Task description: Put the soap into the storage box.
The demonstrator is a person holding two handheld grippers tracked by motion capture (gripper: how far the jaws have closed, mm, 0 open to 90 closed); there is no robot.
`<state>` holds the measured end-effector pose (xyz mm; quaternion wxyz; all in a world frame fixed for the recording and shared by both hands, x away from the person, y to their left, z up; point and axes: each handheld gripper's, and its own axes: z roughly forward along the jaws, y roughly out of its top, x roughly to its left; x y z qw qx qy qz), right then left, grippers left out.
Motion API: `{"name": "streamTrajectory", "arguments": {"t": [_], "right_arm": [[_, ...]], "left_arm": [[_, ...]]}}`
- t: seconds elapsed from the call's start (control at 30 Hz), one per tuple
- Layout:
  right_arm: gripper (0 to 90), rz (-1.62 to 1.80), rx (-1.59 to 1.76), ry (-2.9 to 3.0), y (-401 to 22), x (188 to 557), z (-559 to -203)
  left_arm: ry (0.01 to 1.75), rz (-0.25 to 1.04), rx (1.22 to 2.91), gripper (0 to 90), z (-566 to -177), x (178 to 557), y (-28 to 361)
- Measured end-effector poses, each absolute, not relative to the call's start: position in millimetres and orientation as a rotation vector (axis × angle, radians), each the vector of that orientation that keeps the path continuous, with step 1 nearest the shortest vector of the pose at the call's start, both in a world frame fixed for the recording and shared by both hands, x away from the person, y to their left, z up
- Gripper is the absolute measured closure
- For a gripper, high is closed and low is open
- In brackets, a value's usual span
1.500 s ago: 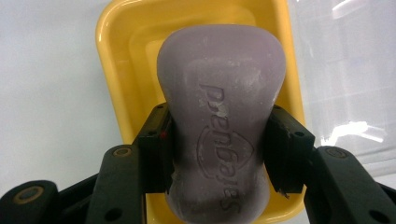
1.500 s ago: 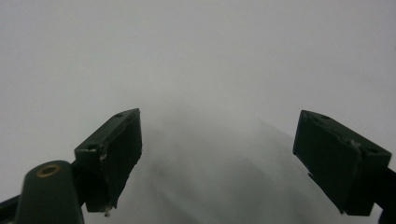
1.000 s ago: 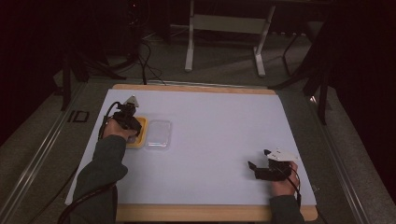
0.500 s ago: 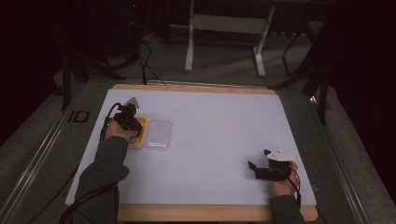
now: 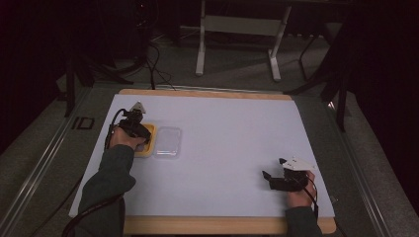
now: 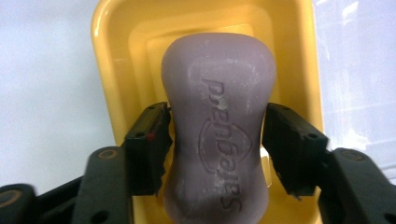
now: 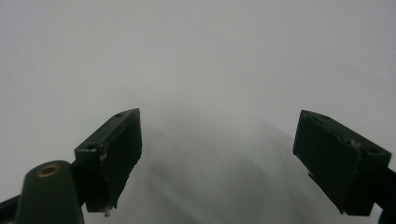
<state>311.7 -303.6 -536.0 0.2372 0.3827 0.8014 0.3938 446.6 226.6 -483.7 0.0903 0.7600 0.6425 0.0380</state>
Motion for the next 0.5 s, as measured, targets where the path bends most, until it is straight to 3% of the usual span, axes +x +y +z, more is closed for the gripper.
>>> {"name": "streamTrajectory", "arguments": {"t": [0.3,0.5], "right_arm": [[15.3,1.076,1.047,2.199,-303,312,-536],[15.3,1.076,1.047,2.199,-303,312,-536]], "left_arm": [[1.868,0.163,2.275,29.6,-473,442,226],[1.845,0.217,2.272,27.8,-462,436,230]]}}
